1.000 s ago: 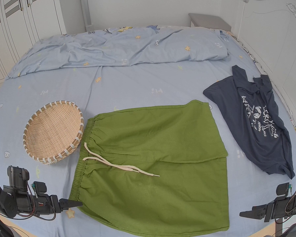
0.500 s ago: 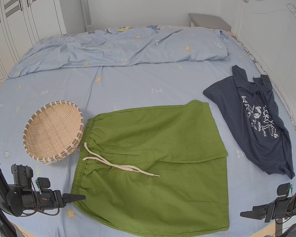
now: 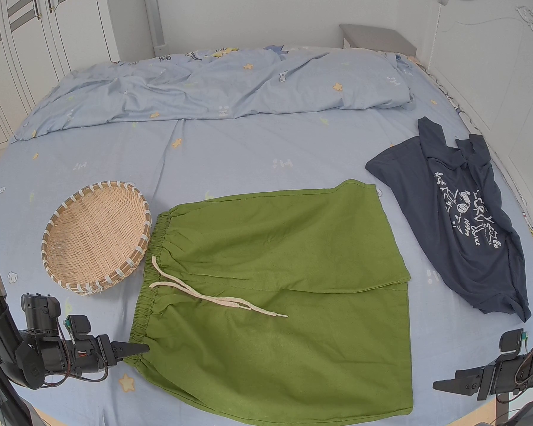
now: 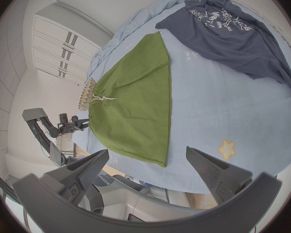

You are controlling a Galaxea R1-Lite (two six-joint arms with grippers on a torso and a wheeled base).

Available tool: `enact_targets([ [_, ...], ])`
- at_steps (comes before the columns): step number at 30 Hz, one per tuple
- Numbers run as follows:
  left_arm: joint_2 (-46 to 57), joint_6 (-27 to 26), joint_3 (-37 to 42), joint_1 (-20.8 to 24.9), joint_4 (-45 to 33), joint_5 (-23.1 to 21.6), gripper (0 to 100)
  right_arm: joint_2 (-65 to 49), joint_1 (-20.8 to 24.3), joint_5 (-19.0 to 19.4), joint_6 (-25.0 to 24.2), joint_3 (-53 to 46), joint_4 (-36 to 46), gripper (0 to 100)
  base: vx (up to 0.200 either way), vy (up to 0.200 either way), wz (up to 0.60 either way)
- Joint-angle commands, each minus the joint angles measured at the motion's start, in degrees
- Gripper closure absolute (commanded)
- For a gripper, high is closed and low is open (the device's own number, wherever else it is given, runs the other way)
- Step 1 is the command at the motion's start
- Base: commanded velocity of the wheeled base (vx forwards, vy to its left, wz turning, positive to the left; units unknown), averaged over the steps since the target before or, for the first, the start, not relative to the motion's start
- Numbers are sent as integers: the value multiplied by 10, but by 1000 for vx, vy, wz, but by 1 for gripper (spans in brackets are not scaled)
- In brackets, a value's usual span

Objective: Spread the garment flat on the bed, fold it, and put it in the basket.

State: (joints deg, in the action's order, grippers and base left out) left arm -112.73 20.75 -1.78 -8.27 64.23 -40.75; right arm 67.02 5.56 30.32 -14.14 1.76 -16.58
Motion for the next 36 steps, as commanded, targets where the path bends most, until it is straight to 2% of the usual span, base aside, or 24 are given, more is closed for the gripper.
enact_targets([
  [1,-3,0,1,-1,0,0,100,1,1,1,0,-2,0,0,0,0,0],
  [12,5,-2,18,-4,-8,0,100,28,8,4,6,-10,5,0,0,0,0],
  [18,15,-5,18,-10,-34,0,100,122,34,14,42,-18,4,0,0,0,0],
  [21,26,-6,18,-6,-49,0,100,177,37,14,73,-17,-5,0,0,0,0],
  [24,34,-6,18,-6,-55,0,100,202,40,16,82,-17,-16,0,0,0,0],
  [32,49,-7,18,-4,-71,-1,100,305,106,16,83,-17,-75,0,0,0,0],
  [36,51,-7,18,-5,-70,0,100,328,110,18,83,-15,-98,0,0,0,0],
])
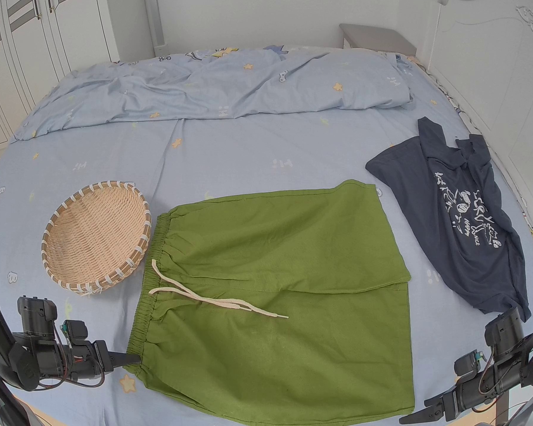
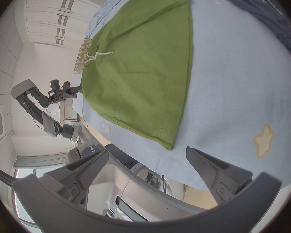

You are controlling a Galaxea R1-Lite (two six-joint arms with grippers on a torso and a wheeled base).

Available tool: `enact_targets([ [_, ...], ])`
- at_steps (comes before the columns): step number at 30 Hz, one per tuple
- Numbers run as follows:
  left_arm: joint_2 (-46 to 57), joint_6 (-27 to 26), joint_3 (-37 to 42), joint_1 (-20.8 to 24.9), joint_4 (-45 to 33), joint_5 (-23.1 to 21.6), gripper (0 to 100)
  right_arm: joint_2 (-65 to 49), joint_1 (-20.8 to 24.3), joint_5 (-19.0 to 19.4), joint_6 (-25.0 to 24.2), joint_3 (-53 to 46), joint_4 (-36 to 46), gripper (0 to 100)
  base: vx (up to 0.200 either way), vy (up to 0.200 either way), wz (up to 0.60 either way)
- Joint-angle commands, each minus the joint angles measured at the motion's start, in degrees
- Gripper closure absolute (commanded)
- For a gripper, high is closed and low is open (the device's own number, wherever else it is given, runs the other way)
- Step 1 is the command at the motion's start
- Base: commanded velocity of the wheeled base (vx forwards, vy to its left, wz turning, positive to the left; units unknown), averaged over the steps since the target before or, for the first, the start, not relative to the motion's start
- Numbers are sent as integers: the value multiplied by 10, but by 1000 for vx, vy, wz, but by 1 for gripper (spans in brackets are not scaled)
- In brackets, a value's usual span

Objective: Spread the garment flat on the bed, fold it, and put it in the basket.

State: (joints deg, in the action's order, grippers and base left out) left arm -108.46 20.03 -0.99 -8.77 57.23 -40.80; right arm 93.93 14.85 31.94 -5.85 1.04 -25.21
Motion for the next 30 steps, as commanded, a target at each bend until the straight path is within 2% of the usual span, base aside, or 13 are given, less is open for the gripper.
enact_targets([
  [1,12,1,10,0,-1,-1,100,91,21,1,1,-8,-27,0,0,0,0],
  [12,12,1,10,2,2,-1,100,123,31,1,3,-7,-71,0,0,0,0],
  [16,12,1,10,2,2,-1,100,157,38,0,-1,-9,-113,0,0,0,0],
  [30,12,1,10,3,2,-1,100,158,45,12,-6,-9,-139,0,0,0,0],
])
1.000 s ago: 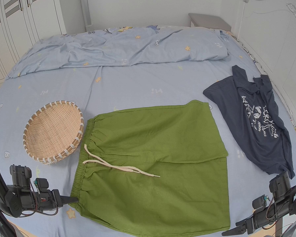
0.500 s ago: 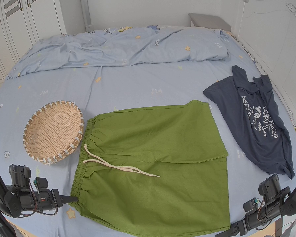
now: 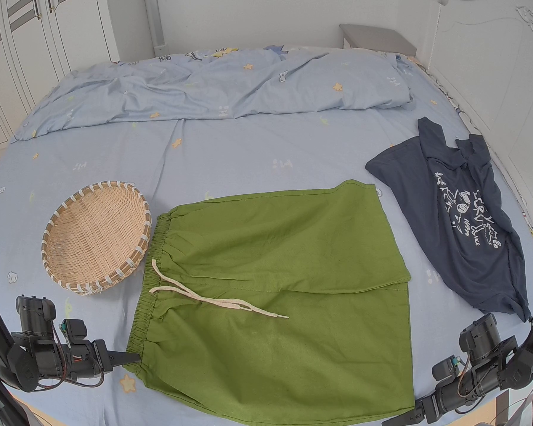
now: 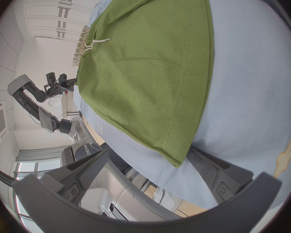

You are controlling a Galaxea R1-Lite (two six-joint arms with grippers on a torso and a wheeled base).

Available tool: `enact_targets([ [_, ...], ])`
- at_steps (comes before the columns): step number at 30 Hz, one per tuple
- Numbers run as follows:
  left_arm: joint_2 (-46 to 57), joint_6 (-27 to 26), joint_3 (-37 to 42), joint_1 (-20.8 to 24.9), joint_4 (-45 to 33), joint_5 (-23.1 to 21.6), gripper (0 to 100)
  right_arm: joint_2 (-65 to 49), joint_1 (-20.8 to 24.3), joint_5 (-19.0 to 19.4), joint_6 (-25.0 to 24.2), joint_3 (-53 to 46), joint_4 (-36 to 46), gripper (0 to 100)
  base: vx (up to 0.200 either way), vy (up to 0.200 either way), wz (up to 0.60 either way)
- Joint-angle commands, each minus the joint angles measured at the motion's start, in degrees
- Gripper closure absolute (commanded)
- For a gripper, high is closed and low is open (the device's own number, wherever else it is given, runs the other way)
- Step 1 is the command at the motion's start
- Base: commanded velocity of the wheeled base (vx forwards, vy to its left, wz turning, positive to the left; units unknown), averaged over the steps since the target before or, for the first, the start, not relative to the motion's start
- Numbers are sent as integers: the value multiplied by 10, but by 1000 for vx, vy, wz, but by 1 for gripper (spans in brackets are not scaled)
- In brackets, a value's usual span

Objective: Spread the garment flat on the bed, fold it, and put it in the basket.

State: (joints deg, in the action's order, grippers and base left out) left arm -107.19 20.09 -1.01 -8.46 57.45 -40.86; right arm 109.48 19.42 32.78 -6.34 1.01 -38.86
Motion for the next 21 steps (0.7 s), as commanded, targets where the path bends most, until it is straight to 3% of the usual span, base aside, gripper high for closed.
enact_targets([
  [1,1,0,10,0,0,0,100,3,-1,4,-1,-8,-3,0,0,0,0],
  [4,1,0,10,0,-1,0,100,2,-6,8,-3,-8,-5,0,0,0,0],
  [5,1,0,10,0,-1,0,100,2,-6,8,-3,-8,-5,100,0,0,0],
  [16,0,-1,10,-6,0,1,100,-8,-27,8,-4,-9,13,100,0,0,0],
  [21,1,-1,10,-6,-15,2,100,-50,-47,7,-3,-9,60,100,0,0,0],
])
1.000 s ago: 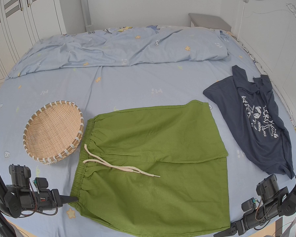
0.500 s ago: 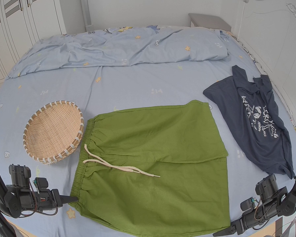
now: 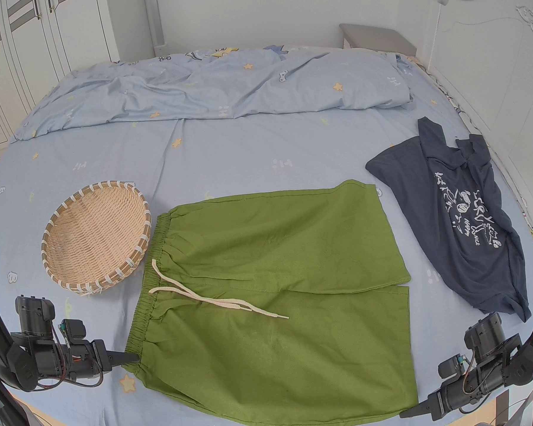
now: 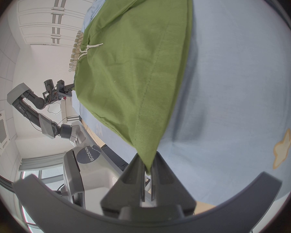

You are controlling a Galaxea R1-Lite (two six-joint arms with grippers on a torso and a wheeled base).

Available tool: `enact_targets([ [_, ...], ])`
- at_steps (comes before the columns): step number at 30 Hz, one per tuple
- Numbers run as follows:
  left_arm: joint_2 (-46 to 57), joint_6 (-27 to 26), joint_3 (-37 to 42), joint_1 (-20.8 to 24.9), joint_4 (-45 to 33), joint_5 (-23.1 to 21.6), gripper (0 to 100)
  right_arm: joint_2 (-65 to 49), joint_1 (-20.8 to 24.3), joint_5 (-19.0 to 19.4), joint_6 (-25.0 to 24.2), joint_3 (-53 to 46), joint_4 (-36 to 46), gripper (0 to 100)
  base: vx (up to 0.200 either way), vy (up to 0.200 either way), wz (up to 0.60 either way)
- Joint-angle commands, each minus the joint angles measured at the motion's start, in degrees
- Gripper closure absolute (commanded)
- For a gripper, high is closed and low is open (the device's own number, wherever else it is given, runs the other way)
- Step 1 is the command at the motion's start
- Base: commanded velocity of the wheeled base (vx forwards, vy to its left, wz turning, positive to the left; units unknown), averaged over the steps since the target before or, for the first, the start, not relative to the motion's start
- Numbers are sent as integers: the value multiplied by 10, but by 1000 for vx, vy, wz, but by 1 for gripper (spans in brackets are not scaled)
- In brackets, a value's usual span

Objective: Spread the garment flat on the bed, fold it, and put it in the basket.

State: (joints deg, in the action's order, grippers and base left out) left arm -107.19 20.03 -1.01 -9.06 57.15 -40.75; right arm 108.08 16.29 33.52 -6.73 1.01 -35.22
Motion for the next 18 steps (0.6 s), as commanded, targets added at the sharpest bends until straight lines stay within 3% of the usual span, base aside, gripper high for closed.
enact_targets([
  [1,1,-3,10,0,-15,1,100,-41,-18,0,0,-9,28,100,0,0,0],
  [4,7,-26,10,-1,-51,1,100,-76,-28,-2,3,-9,66,100,0,0,0],
  [11,32,-143,10,-3,-188,6,100,-195,-25,-4,16,-10,204,100,0,0,0],
  [18,66,-168,10,-3,-245,9,100,-222,-11,-4,56,-9,270,100,0,0,0],
])
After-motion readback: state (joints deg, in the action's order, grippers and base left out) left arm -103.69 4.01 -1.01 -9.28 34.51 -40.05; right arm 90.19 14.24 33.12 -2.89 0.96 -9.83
